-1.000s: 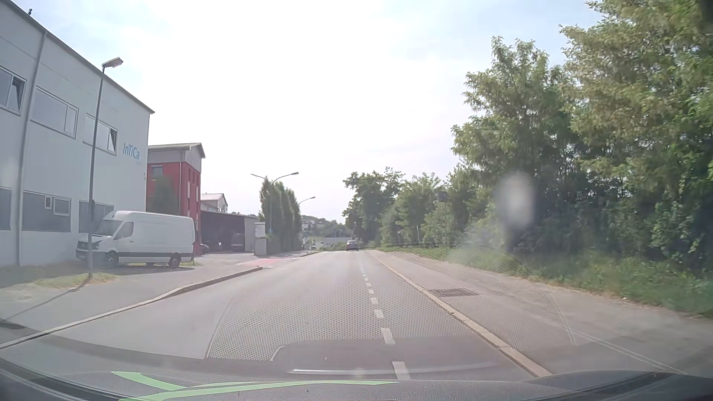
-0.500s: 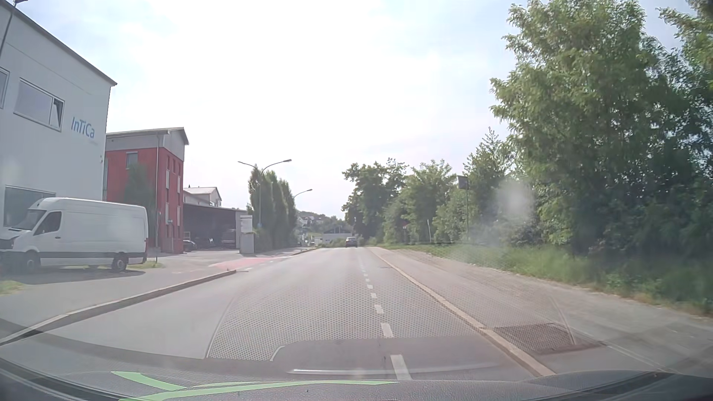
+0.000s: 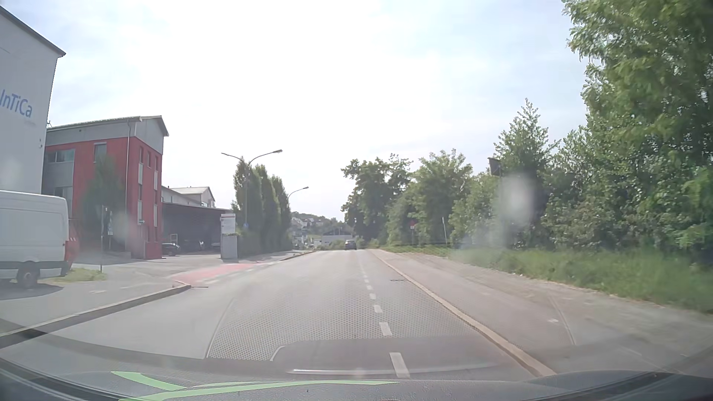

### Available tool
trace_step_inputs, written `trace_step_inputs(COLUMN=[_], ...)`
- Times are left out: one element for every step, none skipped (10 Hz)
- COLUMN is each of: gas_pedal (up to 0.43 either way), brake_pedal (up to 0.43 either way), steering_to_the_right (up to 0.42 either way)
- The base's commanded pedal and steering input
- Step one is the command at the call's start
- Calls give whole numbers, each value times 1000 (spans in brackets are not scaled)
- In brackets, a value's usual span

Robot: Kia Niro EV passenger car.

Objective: Follow the waypoints while adhering to traffic rules and regulations

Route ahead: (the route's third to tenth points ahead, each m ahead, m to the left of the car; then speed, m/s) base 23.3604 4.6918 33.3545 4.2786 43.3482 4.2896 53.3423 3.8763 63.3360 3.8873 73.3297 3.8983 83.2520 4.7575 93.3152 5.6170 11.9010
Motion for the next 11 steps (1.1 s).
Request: trace_step_inputs(gas_pedal=[59, 59, 59, 59, 59, 59, 59, 59, 59, 59, 59], brake_pedal=[0, 0, 0, 0, 0, 0, 0, 0, 0, 0, 0], steering_to_the_right=[-5, -3, -3, -3, -3, -3, -2, -2, -3, -3, -3])
